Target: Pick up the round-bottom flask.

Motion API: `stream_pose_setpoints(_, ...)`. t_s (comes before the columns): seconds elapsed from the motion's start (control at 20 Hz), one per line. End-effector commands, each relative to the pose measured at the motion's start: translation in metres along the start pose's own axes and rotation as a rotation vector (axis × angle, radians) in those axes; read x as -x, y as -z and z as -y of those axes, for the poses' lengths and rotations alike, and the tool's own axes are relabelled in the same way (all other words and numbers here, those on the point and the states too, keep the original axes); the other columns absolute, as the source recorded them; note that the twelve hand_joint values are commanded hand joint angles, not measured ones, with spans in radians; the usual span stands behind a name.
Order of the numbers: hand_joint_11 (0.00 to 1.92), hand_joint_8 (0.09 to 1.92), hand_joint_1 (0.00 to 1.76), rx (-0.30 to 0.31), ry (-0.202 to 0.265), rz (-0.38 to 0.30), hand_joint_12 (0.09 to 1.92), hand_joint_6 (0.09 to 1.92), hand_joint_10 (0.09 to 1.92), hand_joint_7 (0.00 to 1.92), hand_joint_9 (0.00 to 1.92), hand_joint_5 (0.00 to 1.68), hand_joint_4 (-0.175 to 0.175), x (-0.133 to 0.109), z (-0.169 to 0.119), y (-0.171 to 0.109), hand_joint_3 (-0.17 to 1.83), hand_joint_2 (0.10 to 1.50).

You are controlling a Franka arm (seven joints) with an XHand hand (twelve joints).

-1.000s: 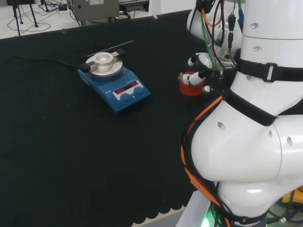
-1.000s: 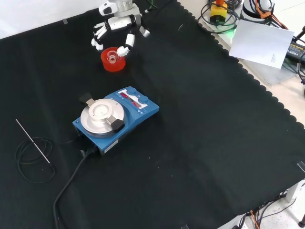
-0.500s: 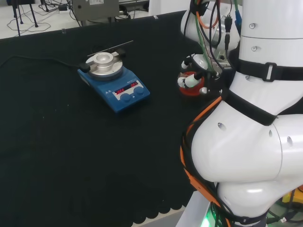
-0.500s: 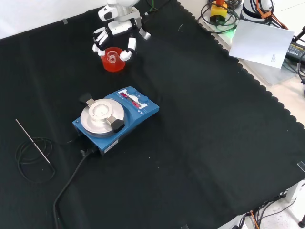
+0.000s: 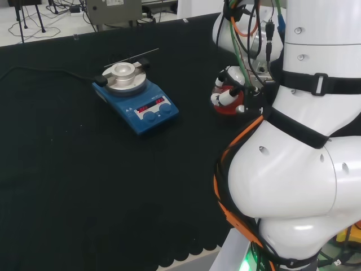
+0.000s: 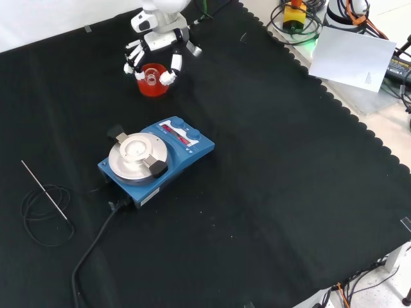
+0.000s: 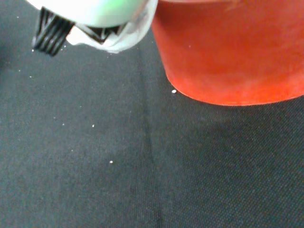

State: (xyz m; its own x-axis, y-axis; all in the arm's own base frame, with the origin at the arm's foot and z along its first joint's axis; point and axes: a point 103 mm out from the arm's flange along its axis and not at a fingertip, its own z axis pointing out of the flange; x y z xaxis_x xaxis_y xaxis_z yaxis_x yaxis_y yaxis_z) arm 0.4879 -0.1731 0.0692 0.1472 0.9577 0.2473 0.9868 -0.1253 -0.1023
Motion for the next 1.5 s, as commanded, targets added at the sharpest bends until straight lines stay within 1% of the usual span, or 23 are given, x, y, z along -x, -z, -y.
stream_pose_setpoints(0.05,0.01,0.55,0.96,0.004,-0.003,0.004,1.35,0.82,0.61,0.32,0.49,0.67,-0.013,-0.001,-0.005,-0.003,0.76,0.55)
stream_pose_setpoints(0.45,0.02,0.55,0.97,0.008,-0.013,0.0,1.35,0.85,0.6,0.33,0.5,0.71,-0.009,0.0,-0.005,-0.007,0.76,0.57)
stream_pose_setpoints(0.85,0.04,0.56,0.99,0.012,-0.031,0.011,1.35,0.91,0.6,0.36,0.52,0.83,-0.01,0.001,-0.004,-0.01,0.76,0.59)
stream_pose_setpoints(0.9,0.04,0.56,1.01,0.015,-0.037,0.015,1.35,0.94,0.6,0.36,0.53,0.91,0.057,0.0,-0.004,-0.01,0.66,0.69)
stream_pose_setpoints(0.95,0.05,0.57,1.03,0.023,-0.047,0.018,1.35,0.94,0.6,0.38,0.54,0.98,0.11,0.001,-0.004,-0.01,0.56,0.76)
stream_pose_setpoints(1.0,0.06,0.57,1.05,0.032,-0.057,0.021,1.35,0.93,0.6,0.39,0.55,1.03,0.139,0.001,-0.003,-0.01,0.51,0.8)
stream_pose_setpoints(1.05,0.09,0.56,1.07,0.034,-0.063,0.022,1.34,0.92,0.59,0.42,0.58,1.08,0.142,0.001,-0.003,-0.01,0.56,0.77)
stream_pose_setpoints(1.15,0.13,0.55,1.1,0.041,-0.071,0.024,1.32,0.94,0.56,0.47,0.63,1.12,0.108,0.001,-0.003,-0.008,0.69,0.7)
stream_pose_setpoints(1.25,0.15,0.54,1.11,0.048,-0.073,0.023,1.32,0.97,0.55,0.49,0.65,1.13,0.088,0.001,-0.003,-0.005,0.77,0.66)
stream_pose_setpoints(1.5,0.17,0.54,1.11,0.068,-0.077,0.015,1.32,1.0,0.55,0.52,0.68,1.13,0.08,0.0,0.0,0.007,0.81,0.65)
